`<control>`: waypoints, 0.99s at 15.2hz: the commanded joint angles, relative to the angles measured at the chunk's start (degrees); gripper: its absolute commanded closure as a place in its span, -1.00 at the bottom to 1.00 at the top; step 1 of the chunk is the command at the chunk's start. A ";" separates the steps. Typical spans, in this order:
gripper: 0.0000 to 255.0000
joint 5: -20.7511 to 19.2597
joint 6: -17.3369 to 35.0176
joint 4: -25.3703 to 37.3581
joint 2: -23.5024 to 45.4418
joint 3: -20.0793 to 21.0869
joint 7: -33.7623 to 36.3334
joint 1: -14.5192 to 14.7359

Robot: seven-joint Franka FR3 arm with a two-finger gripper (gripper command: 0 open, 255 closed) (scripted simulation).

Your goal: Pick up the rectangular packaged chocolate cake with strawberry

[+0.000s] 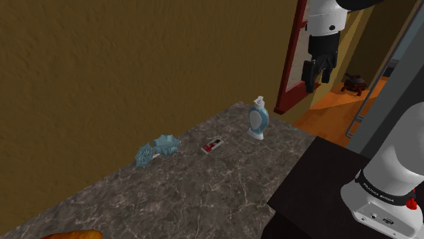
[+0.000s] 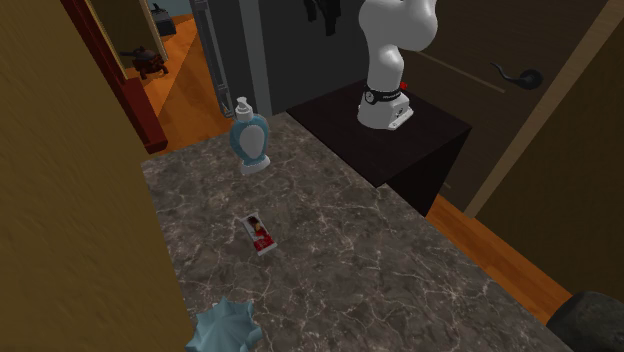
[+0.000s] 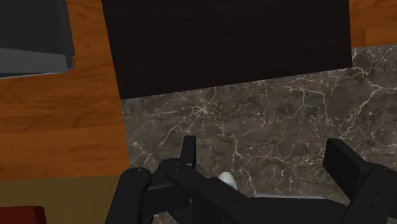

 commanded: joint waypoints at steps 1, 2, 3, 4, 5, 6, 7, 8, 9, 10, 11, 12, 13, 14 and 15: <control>-1.00 0.00 0.00 0.00 0.00 0.00 0.00 0.00; -1.00 1.12 1.56 -0.99 0.36 1.20 2.63 -0.06; -1.00 2.24 3.17 -1.89 0.86 2.43 5.22 -0.14; -1.00 3.33 4.84 -2.69 1.48 3.66 7.79 -0.20; -1.00 4.39 6.56 -3.39 2.24 4.89 10.35 -0.27; -1.00 5.40 8.33 -3.98 3.14 6.10 12.90 -0.30; -1.00 6.37 10.14 -4.48 4.16 7.34 15.41 -0.37; -1.00 7.29 11.99 -4.86 5.31 8.56 17.92 -0.45; -1.00 8.15 13.88 -5.15 6.60 9.78 20.41 -0.54; -1.00 8.95 15.79 -5.32 8.00 11.00 22.88 -0.67; -1.00 9.66 17.72 -5.39 9.53 12.20 25.35 -0.82; -1.00 10.28 19.67 -5.35 11.17 13.40 27.81 -1.00; -1.00 10.80 21.63 -5.20 12.92 14.56 30.29 -1.21; -1.00 11.22 23.58 -4.96 14.77 15.71 32.77 -1.46; -1.00 11.52 25.52 -4.60 16.71 16.87 35.25 -1.78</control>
